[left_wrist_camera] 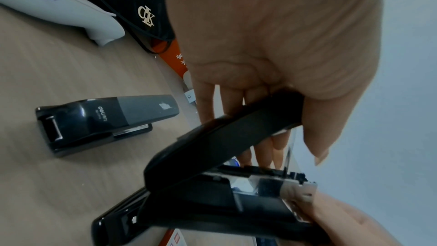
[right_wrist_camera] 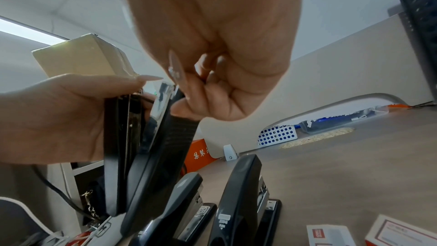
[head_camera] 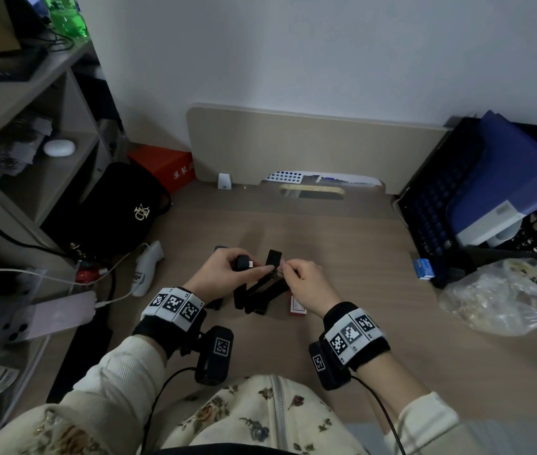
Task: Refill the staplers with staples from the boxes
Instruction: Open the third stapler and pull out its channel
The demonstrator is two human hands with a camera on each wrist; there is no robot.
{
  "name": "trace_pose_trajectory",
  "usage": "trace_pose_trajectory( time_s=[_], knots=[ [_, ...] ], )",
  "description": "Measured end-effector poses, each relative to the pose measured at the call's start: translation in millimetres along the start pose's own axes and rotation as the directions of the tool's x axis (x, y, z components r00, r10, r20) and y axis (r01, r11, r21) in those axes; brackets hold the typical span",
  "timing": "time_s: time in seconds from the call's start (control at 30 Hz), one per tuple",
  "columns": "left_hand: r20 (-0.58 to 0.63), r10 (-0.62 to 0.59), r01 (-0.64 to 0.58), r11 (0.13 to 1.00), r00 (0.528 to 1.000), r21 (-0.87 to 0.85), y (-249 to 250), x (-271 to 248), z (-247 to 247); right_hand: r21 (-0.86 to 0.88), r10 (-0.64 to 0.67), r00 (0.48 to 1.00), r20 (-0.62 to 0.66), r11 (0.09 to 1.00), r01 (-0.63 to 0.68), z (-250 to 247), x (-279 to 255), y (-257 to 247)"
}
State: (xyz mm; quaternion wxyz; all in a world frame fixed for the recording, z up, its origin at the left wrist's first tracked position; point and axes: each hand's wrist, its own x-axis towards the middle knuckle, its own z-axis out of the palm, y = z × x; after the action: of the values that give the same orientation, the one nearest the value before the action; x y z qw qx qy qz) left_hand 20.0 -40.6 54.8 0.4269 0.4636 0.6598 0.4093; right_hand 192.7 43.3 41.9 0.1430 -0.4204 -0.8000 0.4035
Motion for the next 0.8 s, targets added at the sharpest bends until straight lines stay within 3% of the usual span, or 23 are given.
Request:
trace_pose_trajectory(
  time_s=[0.3,0.5,0.8],
  knots=[
    [-0.289,0.023,-0.014,0.999,0.957,0.032,-6,8,4,0.103,0.025,0.997,-0.069,0.994,-0.018,2,2,-2],
    [-0.306,0.043,-0.016,0.996,0.951,0.092,-7,7,2,0.032,-0.012,0.989,-0.144,0.999,0.017,6,5,3],
    [-0.282,-0.024,0.050,0.995,0.959,0.083,-15,8,-12,0.002,-0.023,0.981,-0.191,1.000,0.024,4,3,-1]
  ],
)
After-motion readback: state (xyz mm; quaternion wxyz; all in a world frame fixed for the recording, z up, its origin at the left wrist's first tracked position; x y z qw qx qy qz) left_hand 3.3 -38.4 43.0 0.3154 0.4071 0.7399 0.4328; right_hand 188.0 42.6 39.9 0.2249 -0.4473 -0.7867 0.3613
